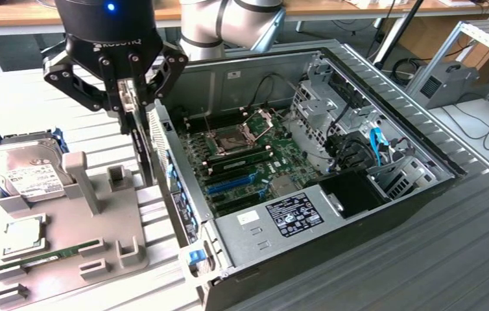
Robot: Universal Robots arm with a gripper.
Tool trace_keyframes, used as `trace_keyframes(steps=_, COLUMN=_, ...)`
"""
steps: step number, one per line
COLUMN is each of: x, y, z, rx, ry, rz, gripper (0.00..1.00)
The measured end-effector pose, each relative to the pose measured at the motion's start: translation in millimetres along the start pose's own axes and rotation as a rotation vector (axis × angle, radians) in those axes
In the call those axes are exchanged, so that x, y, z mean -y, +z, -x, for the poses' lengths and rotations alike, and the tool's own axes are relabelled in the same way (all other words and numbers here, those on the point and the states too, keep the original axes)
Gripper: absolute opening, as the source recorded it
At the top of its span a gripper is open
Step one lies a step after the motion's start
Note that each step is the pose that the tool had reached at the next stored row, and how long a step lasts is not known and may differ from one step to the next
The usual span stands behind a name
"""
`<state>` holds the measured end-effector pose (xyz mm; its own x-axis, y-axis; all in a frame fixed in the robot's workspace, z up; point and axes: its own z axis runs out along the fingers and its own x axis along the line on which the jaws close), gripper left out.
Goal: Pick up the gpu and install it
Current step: 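Pick up the gpu and move the gpu toward the slot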
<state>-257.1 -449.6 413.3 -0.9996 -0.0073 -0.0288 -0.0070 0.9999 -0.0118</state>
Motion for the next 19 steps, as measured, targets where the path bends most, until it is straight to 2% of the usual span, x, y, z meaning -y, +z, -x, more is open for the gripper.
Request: trace_keyframes(steps=19, x=0.2, y=0.8, z=29.8, rx=-0.0001, ry=0.0, rz=0.0, gripper=0.26)
